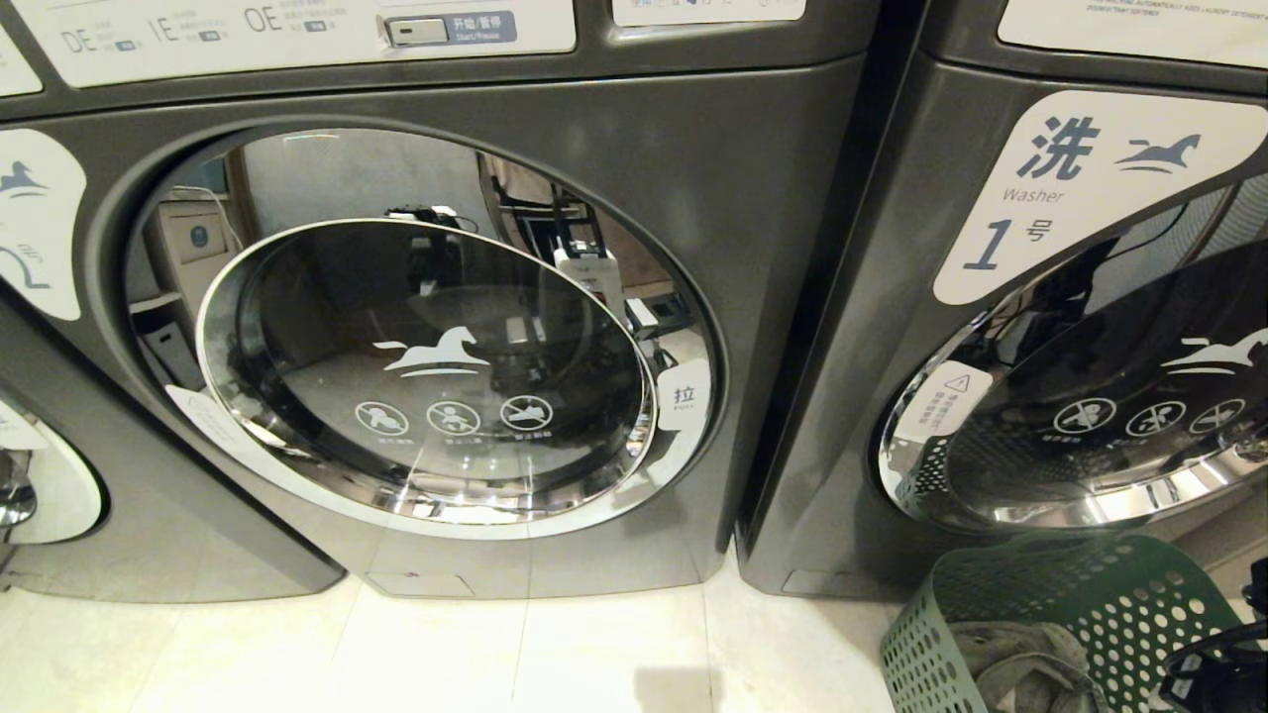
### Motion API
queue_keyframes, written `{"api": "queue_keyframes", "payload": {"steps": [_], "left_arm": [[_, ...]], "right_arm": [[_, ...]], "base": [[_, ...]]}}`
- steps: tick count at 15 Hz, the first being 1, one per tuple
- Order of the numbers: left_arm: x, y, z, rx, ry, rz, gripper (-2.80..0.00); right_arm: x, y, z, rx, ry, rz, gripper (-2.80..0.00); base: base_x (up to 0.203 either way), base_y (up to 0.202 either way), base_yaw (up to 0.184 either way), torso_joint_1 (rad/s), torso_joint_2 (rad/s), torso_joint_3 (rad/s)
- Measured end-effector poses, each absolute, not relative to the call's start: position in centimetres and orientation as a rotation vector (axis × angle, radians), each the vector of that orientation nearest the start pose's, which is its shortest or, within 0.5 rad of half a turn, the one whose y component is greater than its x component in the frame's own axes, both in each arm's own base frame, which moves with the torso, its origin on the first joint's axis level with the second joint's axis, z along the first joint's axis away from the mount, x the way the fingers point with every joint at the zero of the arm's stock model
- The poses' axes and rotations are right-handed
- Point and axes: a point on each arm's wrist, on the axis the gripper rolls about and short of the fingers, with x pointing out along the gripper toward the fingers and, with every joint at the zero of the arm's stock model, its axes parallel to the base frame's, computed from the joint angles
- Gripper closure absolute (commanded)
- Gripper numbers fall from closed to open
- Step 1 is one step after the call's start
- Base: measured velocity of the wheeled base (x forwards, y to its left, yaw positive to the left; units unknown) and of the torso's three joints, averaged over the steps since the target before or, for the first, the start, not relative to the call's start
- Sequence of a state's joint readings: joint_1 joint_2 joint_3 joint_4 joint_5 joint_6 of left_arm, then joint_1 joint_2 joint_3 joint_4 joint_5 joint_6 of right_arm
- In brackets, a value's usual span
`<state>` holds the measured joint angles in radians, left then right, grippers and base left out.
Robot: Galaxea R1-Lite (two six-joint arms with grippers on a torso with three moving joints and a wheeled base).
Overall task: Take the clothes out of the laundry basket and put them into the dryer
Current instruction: Take the clothes out of the basket
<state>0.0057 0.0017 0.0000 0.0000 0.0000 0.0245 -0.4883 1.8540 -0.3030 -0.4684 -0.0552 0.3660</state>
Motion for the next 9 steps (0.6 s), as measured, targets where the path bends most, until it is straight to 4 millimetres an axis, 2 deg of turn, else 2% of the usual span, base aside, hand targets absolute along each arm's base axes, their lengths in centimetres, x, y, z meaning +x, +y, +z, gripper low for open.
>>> {"api": "queue_keyframes", "payload": {"steps": [3,6,9], "left_arm": [[-2.3,0.0,7.6,0.024,0.002,0.006,0.0],[-2.3,0.0,7.6,0.024,0.002,0.006,0.0],[-2.3,0.0,7.6,0.024,0.002,0.006,0.0]], "right_arm": [[19.2,-10.7,0.5,0.497,1.057,-0.743,-2.8],[21.8,-13.1,-1.1,0.46,1.043,-0.786,-2.8],[24.1,-16.2,-3.7,0.443,1.049,-0.746,-2.8]], "base": [[0.0,0.0,0.0,0.0,0.0,0.0],[0.0,0.0,0.0,0.0,0.0,0.0],[0.0,0.0,0.0,0.0,0.0,0.0]]}}
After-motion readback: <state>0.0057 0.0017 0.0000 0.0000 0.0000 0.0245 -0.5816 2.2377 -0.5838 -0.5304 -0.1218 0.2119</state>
